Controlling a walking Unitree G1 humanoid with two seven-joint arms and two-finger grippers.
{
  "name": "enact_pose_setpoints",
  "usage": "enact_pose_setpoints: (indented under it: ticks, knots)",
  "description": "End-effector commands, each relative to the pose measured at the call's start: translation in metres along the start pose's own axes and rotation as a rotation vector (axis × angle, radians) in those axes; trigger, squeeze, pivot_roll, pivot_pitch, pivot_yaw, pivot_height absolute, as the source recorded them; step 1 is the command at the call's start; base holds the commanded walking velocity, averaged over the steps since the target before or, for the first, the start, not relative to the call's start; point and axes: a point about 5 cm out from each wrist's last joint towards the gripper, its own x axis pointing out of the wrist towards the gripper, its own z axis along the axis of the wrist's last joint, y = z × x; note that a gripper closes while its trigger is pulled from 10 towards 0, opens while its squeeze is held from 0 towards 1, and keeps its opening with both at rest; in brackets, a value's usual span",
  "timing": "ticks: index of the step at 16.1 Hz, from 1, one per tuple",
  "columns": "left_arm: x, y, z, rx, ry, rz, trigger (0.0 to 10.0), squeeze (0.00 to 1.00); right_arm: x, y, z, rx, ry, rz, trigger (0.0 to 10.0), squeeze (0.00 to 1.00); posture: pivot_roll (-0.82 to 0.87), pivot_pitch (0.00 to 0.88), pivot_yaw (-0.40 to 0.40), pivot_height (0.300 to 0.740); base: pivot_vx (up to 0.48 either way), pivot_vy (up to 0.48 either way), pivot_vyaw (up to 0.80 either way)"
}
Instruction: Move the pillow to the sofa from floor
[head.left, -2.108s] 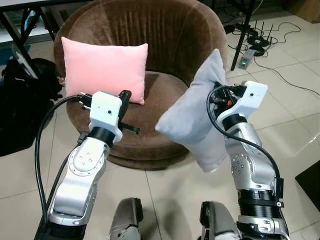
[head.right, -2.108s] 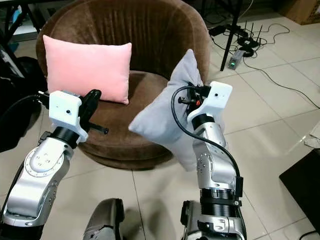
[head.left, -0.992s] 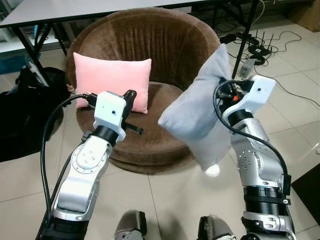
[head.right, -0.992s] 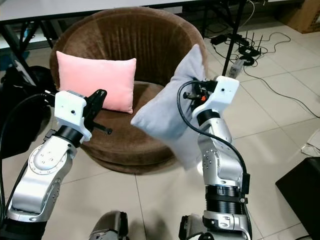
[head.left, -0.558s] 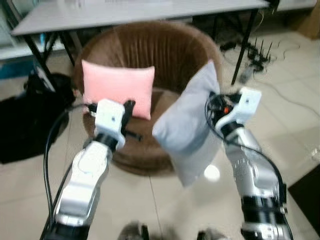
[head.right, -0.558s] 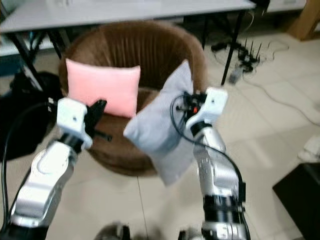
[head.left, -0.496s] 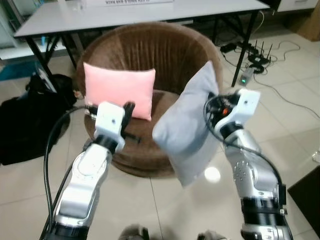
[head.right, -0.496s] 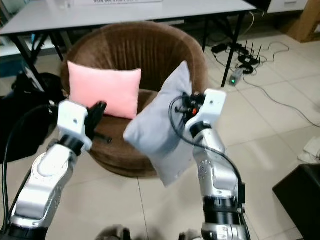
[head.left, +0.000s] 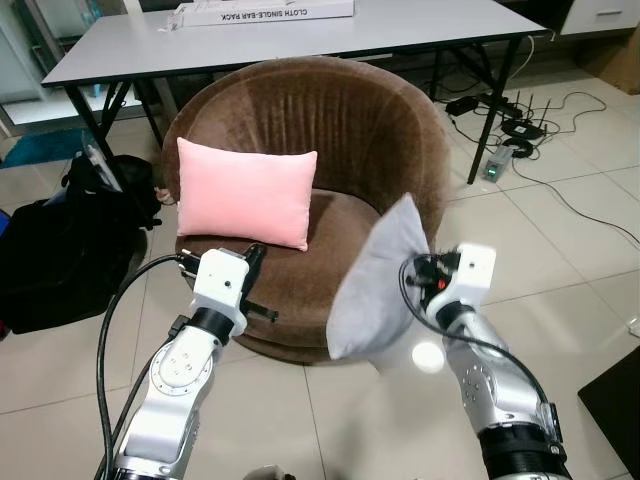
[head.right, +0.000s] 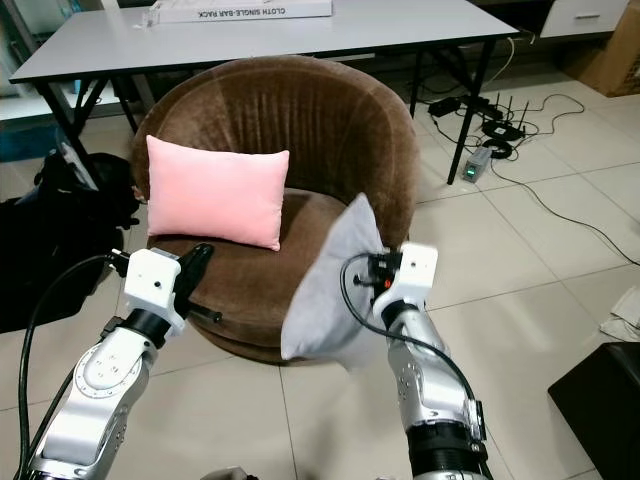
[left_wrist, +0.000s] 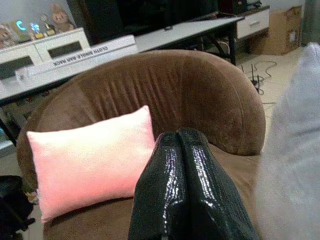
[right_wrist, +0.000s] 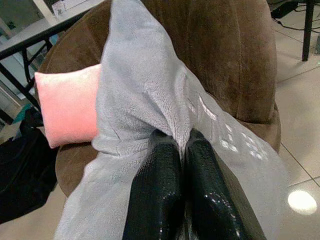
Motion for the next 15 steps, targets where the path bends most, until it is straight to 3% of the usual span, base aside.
enact_pose_setpoints:
  ticks: [1, 6, 11, 15]
  knots:
    - [-0.003, 0.001, -0.003, 0.009, -0.002, 0.013, 10.0, 0.0, 0.001, 0.003, 0.014, -0.032, -0.083, 0.031, 10.0, 0.0, 0.06, 0.014, 0.036, 0.74, 0.0, 0.0, 0.0]
    - [-0.012, -0.004, -0.002, 0.01, -0.005, 0.011, 10.0, 0.0, -0.003, 0.01, 0.019, -0.049, -0.116, 0.094, 10.0, 0.0, 0.08, 0.045, 0.015, 0.74, 0.0, 0.0, 0.0]
    - [-0.009, -0.004, 0.005, 0.015, -0.046, 0.0, 10.0, 0.0, -0.003, 0.015, 0.028, -0.007, -0.168, 0.113, 10.0, 0.0, 0.07, 0.044, 0.017, 0.74, 0.0, 0.0, 0.0]
    - [-0.008, -0.003, 0.008, 0.015, -0.054, 0.002, 10.0, 0.0, -0.003, 0.02, 0.031, -0.002, -0.173, 0.139, 10.0, 0.0, 0.08, 0.038, 0.02, 0.74, 0.257, 0.0, 0.0]
